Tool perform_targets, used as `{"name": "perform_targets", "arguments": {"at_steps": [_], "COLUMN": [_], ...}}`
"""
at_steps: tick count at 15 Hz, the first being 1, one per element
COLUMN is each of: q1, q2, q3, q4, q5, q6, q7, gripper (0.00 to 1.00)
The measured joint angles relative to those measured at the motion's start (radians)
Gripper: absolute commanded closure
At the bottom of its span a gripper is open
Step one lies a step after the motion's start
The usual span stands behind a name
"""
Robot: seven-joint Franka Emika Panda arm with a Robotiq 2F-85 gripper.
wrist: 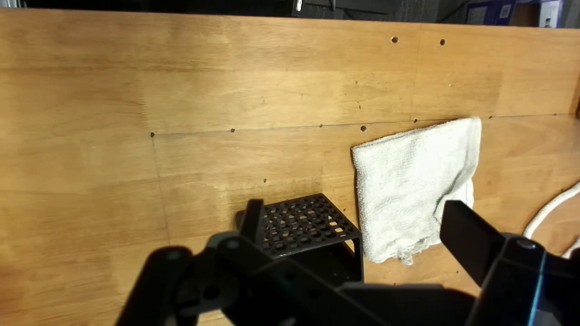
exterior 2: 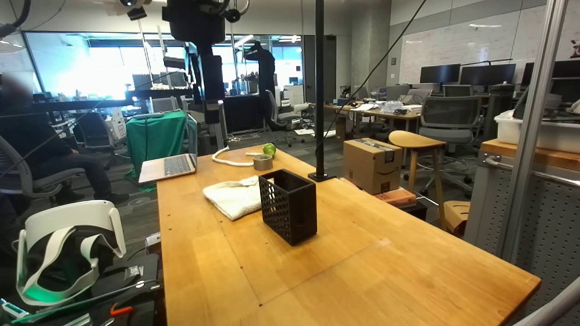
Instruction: Put the towel inside the black cutlery holder
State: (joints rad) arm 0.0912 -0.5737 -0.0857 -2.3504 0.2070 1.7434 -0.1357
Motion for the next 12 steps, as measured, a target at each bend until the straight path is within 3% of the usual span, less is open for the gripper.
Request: {"name": "perform_targets", "arguments": {"at_steps": [3,7,12], "q1": [0.013,0.084,0.164], "q2": [0.012,0.075,0.209], "q3": [0.056,0.192,0.322], "q4": [-0.001,0.009,0.071], "q5": [-0.011,-0.032,-0.137], "q6": [-0.008,0.002,0.078], "q7": [-0.037,-0.048,-0.064], "gripper": [0.00,0.00,0.00]}}
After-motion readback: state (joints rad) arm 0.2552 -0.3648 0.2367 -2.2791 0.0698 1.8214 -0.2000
